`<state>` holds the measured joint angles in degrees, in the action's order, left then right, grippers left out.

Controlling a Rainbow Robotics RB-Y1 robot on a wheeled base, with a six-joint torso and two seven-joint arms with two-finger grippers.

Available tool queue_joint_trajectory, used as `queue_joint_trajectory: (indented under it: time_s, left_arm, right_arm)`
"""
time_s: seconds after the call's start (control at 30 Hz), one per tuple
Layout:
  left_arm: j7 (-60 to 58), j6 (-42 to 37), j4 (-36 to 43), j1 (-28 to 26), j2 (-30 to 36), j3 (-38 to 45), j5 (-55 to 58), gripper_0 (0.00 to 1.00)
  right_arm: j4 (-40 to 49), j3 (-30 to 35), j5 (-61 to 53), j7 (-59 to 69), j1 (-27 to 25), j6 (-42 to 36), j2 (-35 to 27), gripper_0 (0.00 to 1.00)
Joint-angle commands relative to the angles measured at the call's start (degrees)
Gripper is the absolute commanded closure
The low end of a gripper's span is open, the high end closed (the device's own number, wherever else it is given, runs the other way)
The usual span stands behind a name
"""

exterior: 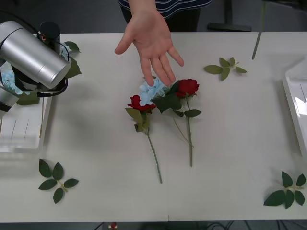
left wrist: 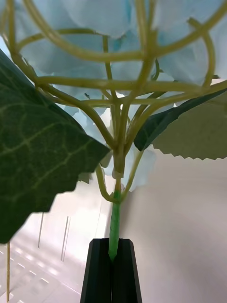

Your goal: Place the red flowers into the right box and the blue flowers into the left box. If a person shows an open palm, hand one flower to the person first, then continue sorting.

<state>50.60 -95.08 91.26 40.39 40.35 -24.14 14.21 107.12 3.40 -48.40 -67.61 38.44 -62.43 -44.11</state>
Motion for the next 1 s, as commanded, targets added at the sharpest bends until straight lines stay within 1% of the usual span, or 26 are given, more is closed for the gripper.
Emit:
queue_joint_trajectory:
  time_s: [0.03, 0.1, 0.2, 0.43, 0.57, 0.67, 0.77, 1.0]
  left_arm:
    - [-0.85, -0.45, 1.11, -0.04, 0.61, 0.77, -0.32, 1.00]
    - [-0.85, -0.45, 1.11, -0.04, 0.61, 0.77, -0.32, 1.00]
    - [-0.85, -0.45, 1.11, -0.04, 0.61, 0.77, -0.32, 1.00]
    - [-0.85, -0.45, 1.11, -0.04, 0.61, 0.77, -0.32, 1.00]
    - [-0.85, -0.45, 1.11, -0.04, 0.61, 0.77, -0.32, 1.00]
    - [-0.85, -0.45, 1.11, -0.04, 0.61, 0.77, -0.32, 1.00]
    - [-0.85, -0.45, 1.11, -0.04, 0.61, 0.77, -0.32, 1.00]
    - [-0.85, -0.45, 1.11, -0.04, 0.61, 0.77, -0.32, 1.00]
  right_arm:
    - [-2.88, -3.58, 5.33, -1.47, 4.53, 8.11, -0.19, 1.00]
    - [-5.69, -4.72, 9.02, -0.95, 7.00, 11.62, 0.95, 1.00]
    - [-10.00, -5.42, 13.77, -0.60, 10.69, 13.56, 3.33, 1.00]
    - [-19.40, -5.42, 23.70, 0.11, 19.83, 13.73, 10.27, 1.00]
    - [-22.39, -5.42, 30.55, 0.99, 23.34, 13.73, 13.96, 1.00]
    - [-23.45, -5.42, 34.51, 1.78, 24.84, 13.73, 15.98, 1.00]
    - [-23.36, -5.95, 36.62, 2.48, 25.10, 13.65, 16.86, 1.00]
    - [-23.27, -6.66, 35.83, 4.41, 25.10, 13.47, 16.86, 1.00]
